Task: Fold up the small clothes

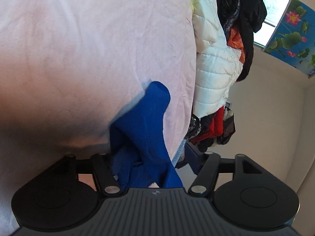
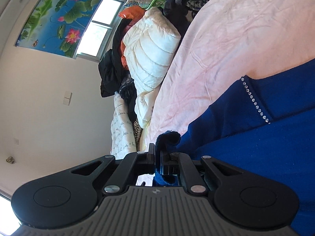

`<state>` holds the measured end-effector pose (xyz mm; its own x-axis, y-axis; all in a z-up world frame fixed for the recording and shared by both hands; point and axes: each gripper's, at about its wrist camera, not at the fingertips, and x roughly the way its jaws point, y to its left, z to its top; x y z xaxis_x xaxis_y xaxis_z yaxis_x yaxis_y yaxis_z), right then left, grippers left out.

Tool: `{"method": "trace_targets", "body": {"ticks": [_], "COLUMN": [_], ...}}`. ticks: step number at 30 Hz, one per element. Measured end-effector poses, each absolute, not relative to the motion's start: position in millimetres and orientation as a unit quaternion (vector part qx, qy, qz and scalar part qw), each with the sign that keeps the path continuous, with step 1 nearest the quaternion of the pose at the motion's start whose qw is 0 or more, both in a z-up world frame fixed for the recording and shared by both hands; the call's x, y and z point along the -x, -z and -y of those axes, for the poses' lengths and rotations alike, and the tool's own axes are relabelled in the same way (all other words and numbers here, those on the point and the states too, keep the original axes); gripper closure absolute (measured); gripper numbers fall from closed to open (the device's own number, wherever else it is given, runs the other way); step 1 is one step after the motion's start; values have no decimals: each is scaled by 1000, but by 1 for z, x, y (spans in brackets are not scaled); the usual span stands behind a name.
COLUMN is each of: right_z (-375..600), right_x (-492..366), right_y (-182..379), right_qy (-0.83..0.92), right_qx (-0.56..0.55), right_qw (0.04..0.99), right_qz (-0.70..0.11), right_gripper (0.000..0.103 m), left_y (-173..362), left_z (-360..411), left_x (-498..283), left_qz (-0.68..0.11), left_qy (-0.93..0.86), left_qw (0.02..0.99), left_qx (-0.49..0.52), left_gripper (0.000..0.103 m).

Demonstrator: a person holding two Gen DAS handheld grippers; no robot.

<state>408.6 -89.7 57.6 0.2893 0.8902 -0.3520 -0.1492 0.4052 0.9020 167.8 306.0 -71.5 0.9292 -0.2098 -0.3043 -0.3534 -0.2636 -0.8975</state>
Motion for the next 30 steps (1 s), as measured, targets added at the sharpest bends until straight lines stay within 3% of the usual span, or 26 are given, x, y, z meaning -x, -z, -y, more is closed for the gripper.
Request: {"method": "trace_targets", "body": {"ticks": [4,5,6,7,8,10,13,18,24,30], "right_z": [95,97,97,99,101,107,128,199,274,302], "right_x": [-410,-409,-410,-410,-409,-409,-403,-382,-365,-354], "right_y": [-61,-63,-65,-68,-72,-79,-86,-65,-11,-10], "right_qy": [-379,-382,-386,-391,-395,-400,-404,-361,-257,-249], "right_qx": [-405,-406,-408,-410,-413,-416,-425,-462,-480,-483], "right_qw": [695,694,694,692,691,694,698,714,730,741], "right_qz": [-458,-455,-452,-447,-443,-431,-411,-383,-413,-394], "right_gripper": [94,94,94,94,94,94,94,94,94,94], "left_y": [69,68,66,65,64,60,55,58,63,58], "left_z": [-304,-305,-304,-304,-302,-297,-283,-241,-194,-163], "left_x": [-169,-170,-172,-174,-178,-182,-194,-218,-236,-248], "left_qz": [-190,-192,-195,-199,-204,-207,-219,-279,-331,-352], "left_qy": [-72,-75,-78,-78,-80,-79,-63,-28,-18,0], "left_qw": [581,581,582,582,579,584,594,607,617,630], "left_qx": [788,787,785,785,785,781,772,743,714,693], "left_gripper": [40,44,63,72,72,85,91,93,95,95]}}
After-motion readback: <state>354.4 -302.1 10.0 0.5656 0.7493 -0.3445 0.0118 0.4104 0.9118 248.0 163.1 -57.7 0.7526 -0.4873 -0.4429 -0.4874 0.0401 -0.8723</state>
